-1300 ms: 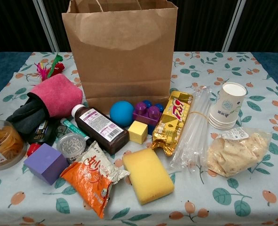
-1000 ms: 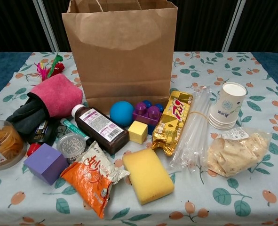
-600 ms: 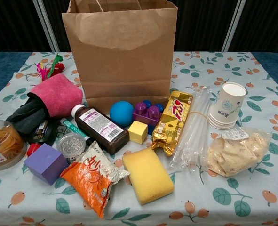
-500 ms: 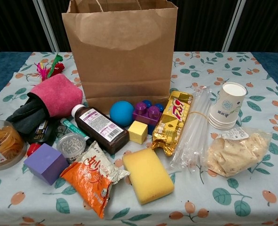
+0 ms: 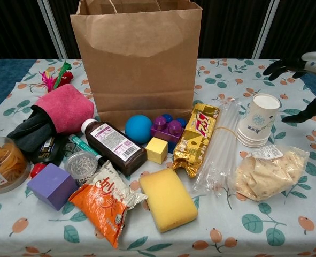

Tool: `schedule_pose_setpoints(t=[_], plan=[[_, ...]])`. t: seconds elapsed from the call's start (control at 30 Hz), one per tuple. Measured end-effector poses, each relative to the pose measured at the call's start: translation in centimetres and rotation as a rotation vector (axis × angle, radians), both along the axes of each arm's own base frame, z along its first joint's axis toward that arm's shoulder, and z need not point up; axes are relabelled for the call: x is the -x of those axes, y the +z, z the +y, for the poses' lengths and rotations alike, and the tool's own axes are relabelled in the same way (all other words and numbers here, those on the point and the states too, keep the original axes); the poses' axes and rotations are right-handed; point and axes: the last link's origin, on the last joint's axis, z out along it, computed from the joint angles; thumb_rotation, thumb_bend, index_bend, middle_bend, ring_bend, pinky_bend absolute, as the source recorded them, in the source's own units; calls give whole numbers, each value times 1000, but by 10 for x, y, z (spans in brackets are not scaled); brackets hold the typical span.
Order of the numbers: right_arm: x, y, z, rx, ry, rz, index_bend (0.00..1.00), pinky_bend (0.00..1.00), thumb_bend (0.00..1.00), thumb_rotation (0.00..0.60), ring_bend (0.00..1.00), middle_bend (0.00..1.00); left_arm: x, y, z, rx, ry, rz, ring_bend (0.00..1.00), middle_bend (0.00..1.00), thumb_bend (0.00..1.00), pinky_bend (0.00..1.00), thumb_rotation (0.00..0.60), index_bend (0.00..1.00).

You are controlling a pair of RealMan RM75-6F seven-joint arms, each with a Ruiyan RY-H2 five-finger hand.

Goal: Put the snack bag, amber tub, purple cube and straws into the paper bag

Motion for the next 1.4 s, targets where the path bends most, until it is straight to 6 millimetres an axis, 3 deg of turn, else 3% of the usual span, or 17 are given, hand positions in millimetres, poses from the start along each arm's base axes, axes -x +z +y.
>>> schedule_pose_setpoints(t=[0.4, 0.57, 0.7, 0.9, 1.03, 1.27, 1.4], plan=[[-1, -35, -13, -16, -49, 6, 350, 304, 140, 600, 187, 257, 2, -1, 7, 1, 5, -1, 126, 192, 95, 209, 600, 174], [-5, -38, -14, 18, -44, -9, 537, 468, 210, 600, 317, 351, 3, -1, 7, 0, 9, -2, 126, 192, 96, 210, 600, 176], [-10, -32, -14, 56, -31, -26, 577, 518, 238, 600, 350, 378, 3, 0, 6, -4, 9, -4, 126, 192, 95, 209, 600, 177], [-28, -2, -15, 136, 17, -70, 583, 534, 249, 600, 357, 384, 1, 0, 6, -4, -2, -7, 126, 192, 94, 210, 600, 180], [-52, 25, -18, 199, 76, -116, 593, 534, 249, 600, 357, 391, -1, 0, 7, -3, -8, -7, 126, 192, 95, 209, 600, 180], [-122, 82, -25, 330, 216, -195, 597, 534, 254, 600, 357, 396, -2, 2, 10, -11, -12, -8, 126, 192, 96, 210, 600, 180], [-155, 93, -31, 366, 274, -214, 597, 534, 254, 600, 357, 399, -3, 6, 12, -19, -13, -9, 126, 192, 96, 210, 600, 180]])
